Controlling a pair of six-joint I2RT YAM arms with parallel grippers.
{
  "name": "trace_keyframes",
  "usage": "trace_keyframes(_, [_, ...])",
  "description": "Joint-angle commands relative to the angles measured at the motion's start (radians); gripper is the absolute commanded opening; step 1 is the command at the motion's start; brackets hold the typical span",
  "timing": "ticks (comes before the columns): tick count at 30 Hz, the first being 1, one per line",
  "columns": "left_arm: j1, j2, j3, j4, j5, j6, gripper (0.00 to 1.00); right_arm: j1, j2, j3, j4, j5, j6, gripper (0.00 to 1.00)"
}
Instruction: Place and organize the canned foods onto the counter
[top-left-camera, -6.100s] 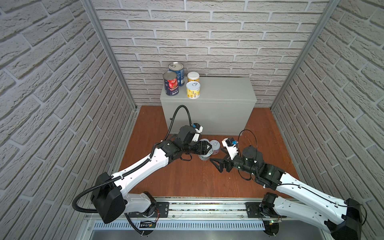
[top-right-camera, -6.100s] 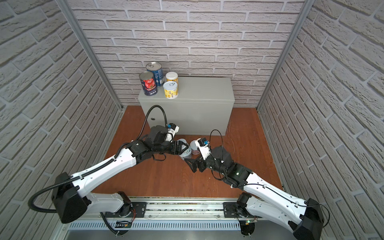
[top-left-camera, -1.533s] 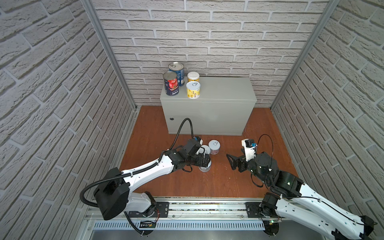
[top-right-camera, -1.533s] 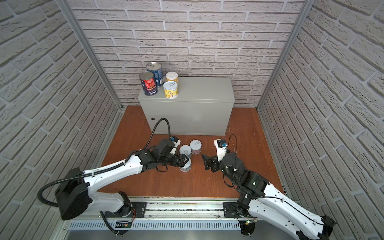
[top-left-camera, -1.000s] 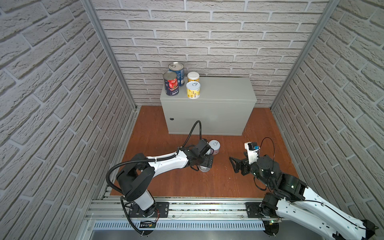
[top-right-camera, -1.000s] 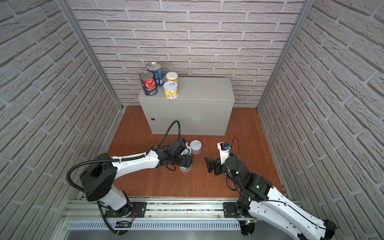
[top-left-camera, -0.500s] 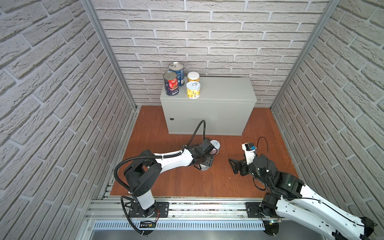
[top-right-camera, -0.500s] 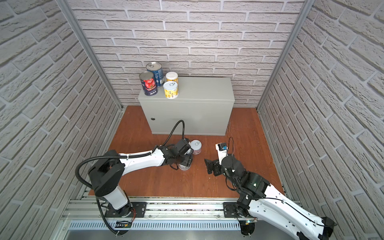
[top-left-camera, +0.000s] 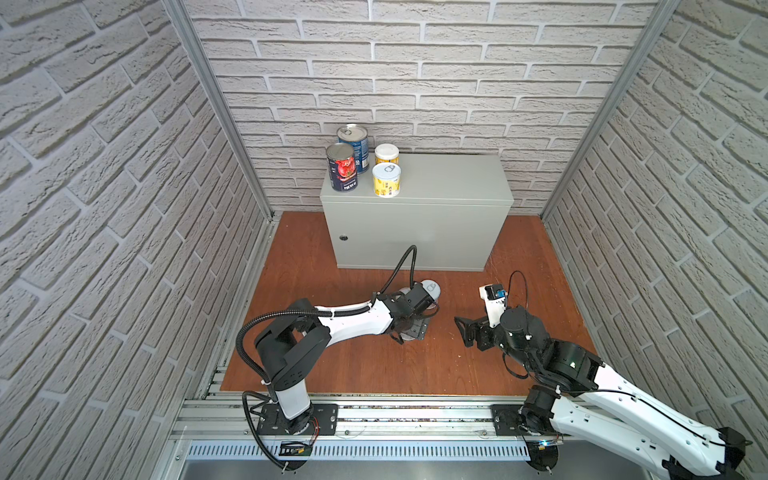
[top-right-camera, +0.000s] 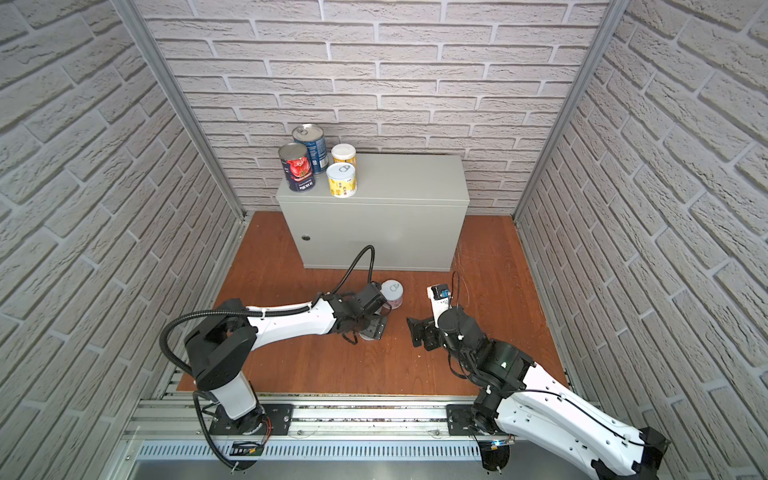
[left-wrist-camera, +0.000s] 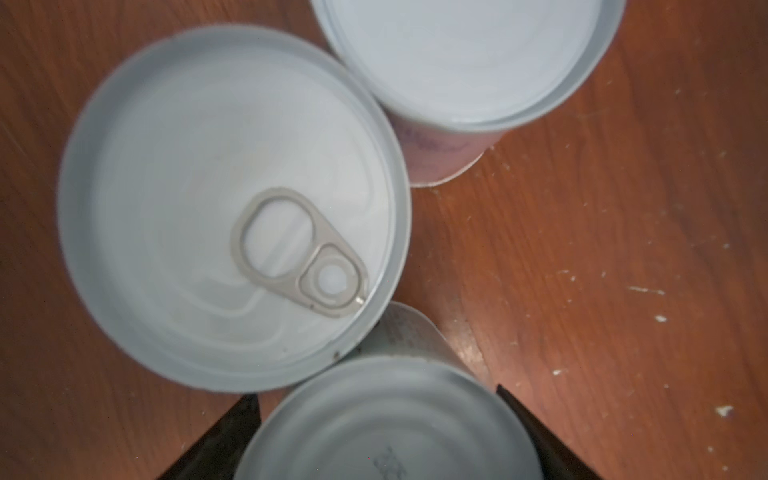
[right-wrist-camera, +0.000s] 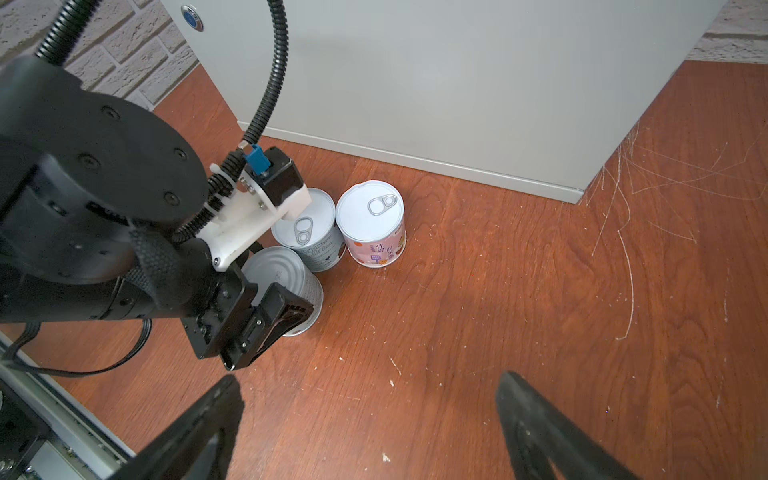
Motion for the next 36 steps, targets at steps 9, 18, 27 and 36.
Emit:
trace_keyframes(9, [0.012, -0.089, -0.001, -0.013, -0.009, 0.024, 0.59, -0.002, -0.020, 0.001, 0.044, -0.101, -0.043, 0.97])
trace_keyframes(18, [0.176, -0.315, 0.084, -0.148, 0.302, 0.050, 0.59, 0.006, 0.033, -0.084, 0.244, -0.333, -0.159, 0.97])
trace_keyframes(27, [0.270, -0.401, 0.194, -0.231, 0.571, 0.031, 0.58, 0.030, 0.094, -0.127, 0.524, -0.397, -0.220, 0.98])
trace_keyframes(36, [0.264, -0.402, 0.195, -0.197, 0.710, -0.014, 0.58, 0.037, 0.213, -0.091, 0.636, -0.336, -0.280, 0.97])
